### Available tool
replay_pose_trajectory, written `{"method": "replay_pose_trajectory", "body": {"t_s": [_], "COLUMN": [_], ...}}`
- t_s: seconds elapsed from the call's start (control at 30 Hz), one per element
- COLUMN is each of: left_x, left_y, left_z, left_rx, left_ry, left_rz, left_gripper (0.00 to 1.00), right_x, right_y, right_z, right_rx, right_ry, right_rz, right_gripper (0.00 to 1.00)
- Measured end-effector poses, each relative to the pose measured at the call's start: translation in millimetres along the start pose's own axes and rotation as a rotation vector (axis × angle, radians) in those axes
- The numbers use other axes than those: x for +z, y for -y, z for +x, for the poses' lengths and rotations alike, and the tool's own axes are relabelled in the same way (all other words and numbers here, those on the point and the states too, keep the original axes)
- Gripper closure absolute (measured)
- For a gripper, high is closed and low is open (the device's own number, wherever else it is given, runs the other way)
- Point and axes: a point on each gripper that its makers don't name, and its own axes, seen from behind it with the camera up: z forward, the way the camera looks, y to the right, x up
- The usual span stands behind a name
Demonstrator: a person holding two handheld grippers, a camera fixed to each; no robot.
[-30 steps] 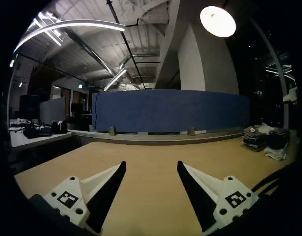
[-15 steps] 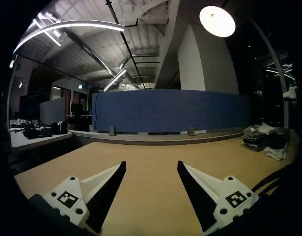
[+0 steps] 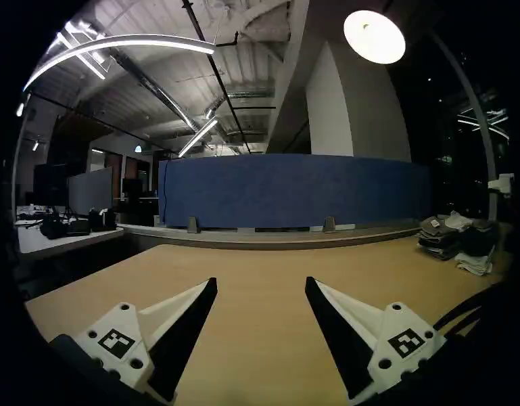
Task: Fold towel
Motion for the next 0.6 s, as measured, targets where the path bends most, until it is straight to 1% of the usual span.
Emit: {"method": "replay_pose_trajectory", "body": {"t_s": [0.3, 0.6], "left_x": [0.2, 0.4], "left_y": [0.1, 0.0], "left_z": [0, 0], "left_rx": [0.000, 0.000], "left_ry": [0.000, 0.000], "left_rz": [0.000, 0.000], "left_gripper": [0.03, 0.03], "right_x": [2.1, 7.3], "right_y": [-3, -3], "right_z": [-46, -72], "right_rx": [-0.003, -0.013], "right_ry": [0.014, 0.014], "right_rz": [-0.002, -0.002], "right_gripper": [0.00, 0.00]}}
